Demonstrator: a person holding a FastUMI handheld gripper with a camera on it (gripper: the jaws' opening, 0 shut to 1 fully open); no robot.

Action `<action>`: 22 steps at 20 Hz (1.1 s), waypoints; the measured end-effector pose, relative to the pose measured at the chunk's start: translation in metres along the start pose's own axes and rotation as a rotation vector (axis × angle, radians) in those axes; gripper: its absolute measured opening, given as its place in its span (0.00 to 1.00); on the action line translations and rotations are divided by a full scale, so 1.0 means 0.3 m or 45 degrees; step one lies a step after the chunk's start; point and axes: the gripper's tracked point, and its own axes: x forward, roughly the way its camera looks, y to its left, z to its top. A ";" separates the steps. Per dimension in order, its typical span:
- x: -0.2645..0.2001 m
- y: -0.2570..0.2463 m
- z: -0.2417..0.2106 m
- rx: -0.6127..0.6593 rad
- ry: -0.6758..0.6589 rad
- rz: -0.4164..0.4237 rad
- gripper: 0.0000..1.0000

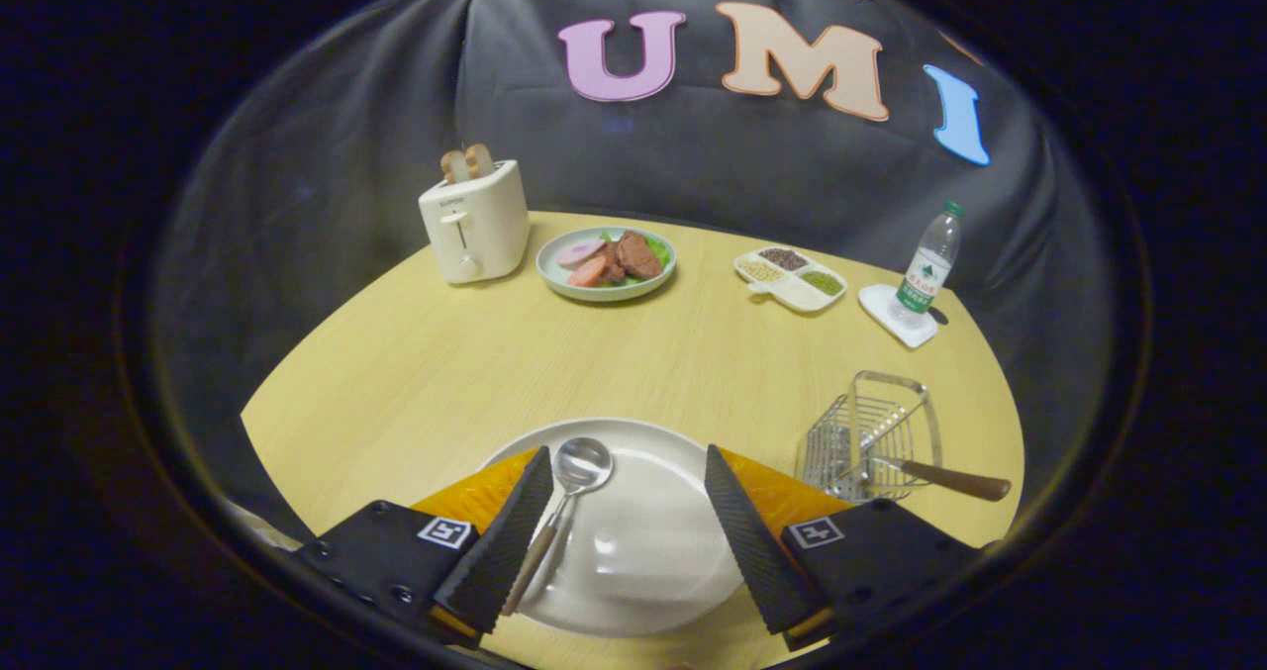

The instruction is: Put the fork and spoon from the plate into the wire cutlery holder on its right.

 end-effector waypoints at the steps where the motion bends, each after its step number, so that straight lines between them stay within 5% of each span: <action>1: 0.007 0.009 -0.009 -0.012 0.010 0.001 0.99; 18: 0.089 0.121 -0.228 -0.166 0.293 0.043 0.98; 22: 0.087 0.133 -0.259 -0.184 0.341 0.063 0.75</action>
